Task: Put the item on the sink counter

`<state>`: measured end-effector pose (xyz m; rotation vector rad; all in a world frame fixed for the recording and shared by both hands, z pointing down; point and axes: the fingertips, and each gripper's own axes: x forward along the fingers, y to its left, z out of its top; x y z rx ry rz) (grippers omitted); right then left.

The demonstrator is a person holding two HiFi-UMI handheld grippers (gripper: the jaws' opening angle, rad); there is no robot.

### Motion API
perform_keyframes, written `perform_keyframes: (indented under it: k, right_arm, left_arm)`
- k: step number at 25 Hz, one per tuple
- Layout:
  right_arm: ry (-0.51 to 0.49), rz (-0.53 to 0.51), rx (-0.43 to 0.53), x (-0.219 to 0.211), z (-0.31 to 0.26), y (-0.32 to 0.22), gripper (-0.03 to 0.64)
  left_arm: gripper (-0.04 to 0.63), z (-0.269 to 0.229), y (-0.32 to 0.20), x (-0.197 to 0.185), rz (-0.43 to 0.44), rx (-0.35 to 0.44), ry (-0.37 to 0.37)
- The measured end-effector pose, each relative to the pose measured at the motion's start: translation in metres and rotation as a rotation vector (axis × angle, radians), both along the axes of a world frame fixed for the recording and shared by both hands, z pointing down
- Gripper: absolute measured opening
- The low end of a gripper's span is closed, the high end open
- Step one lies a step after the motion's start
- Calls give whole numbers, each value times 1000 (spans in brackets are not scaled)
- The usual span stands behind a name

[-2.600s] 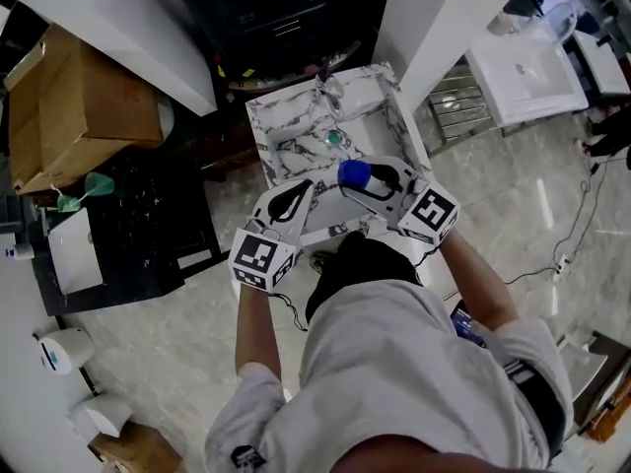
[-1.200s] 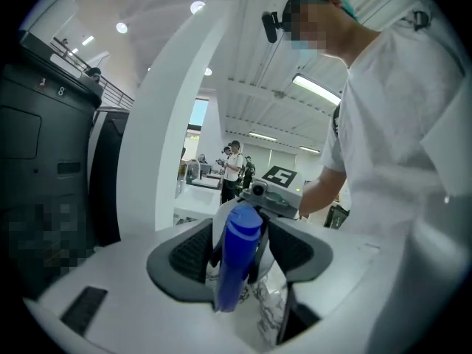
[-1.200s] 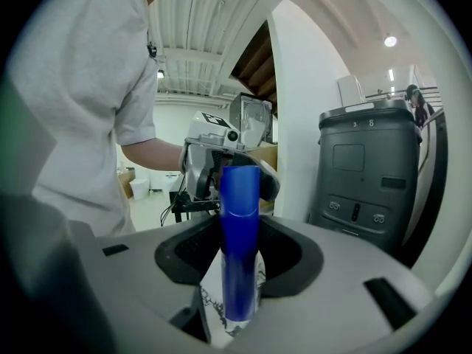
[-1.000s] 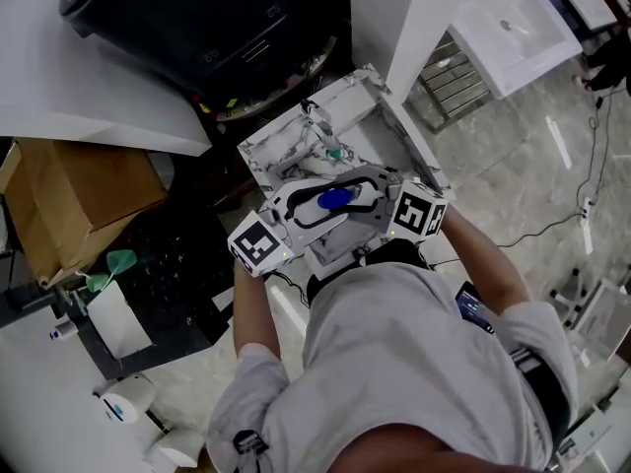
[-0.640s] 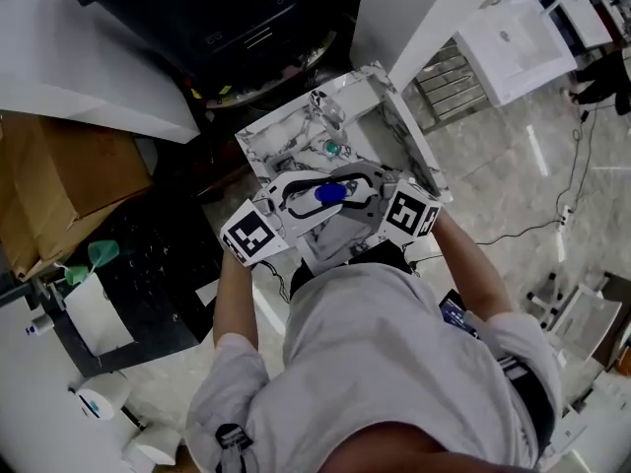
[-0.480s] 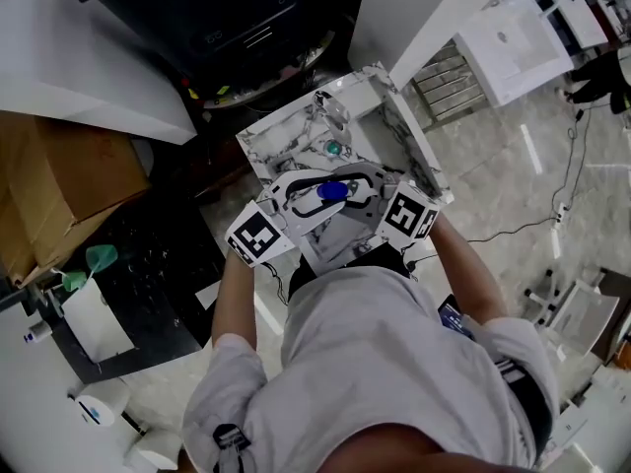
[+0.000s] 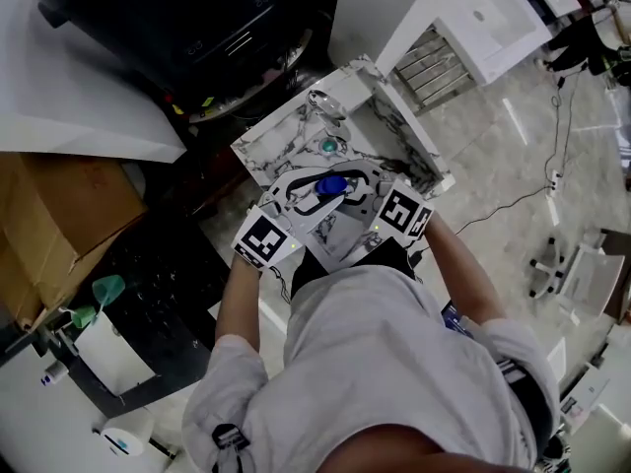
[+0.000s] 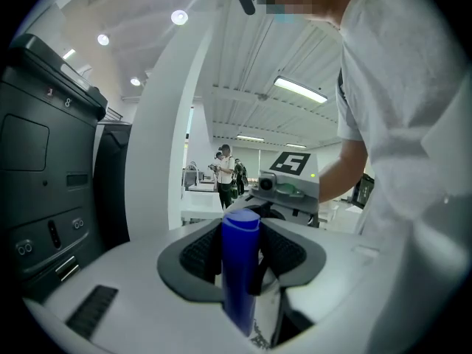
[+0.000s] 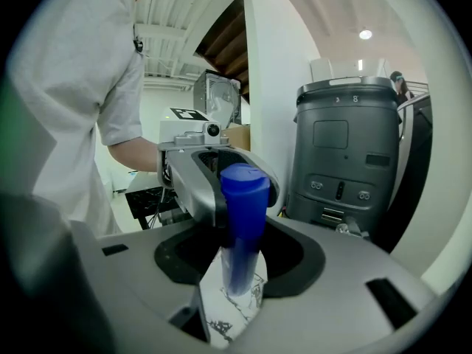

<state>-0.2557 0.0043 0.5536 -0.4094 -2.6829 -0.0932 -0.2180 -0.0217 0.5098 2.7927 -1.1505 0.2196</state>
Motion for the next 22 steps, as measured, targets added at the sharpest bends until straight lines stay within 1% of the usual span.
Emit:
perform_keyframes:
  k: [3,6,13,18,22]
  right_arm:
    - [2,78,-10,-4,5,-8,160]
    - [10,150,-21,-6,12,-16,162]
    - [20,353,-8,5,27,-36,220]
    - [-4,512,-111,18,41,-41,221]
    - [12,632,-131,31,54,-49,219]
  left_arm:
    - [161,5,-6,-4,-11,-4,-7]
    - [161,12,-12,-9,-46,-2,-14]
    - [158,26,-20,-23,-134,-19,4]
    - [158,29,-30,-35,-208,-15,13]
    - [158,36,-39,-45,-268,-26,4]
